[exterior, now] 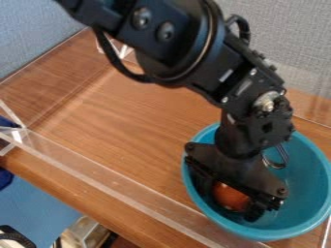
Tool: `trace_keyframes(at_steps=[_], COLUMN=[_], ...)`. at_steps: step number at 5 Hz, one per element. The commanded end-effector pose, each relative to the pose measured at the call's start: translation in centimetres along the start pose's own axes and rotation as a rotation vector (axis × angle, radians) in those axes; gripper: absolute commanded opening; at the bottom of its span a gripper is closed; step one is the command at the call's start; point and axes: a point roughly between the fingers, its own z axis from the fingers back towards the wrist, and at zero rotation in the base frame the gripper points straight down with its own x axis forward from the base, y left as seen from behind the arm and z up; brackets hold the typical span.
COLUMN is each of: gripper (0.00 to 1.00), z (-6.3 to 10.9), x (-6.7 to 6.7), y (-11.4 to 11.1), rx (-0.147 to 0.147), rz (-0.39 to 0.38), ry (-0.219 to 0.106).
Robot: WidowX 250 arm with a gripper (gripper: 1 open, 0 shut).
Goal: Put the mushroom in the blue bowl
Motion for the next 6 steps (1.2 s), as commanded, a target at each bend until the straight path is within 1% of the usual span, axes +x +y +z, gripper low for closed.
trace_keyframes(at_steps=[1,3,6], gripper=[1.0,1.0,1.0], z=[1.2,1.5,2.1], x=[0.5,0.7,1.7], y=[-0.3,-0.2,0.5], rx=[-0.017,-0.017,-0.02], rz=[-0.006,0.0,0.018], ry=[-0.043,-0.052,-0.07])
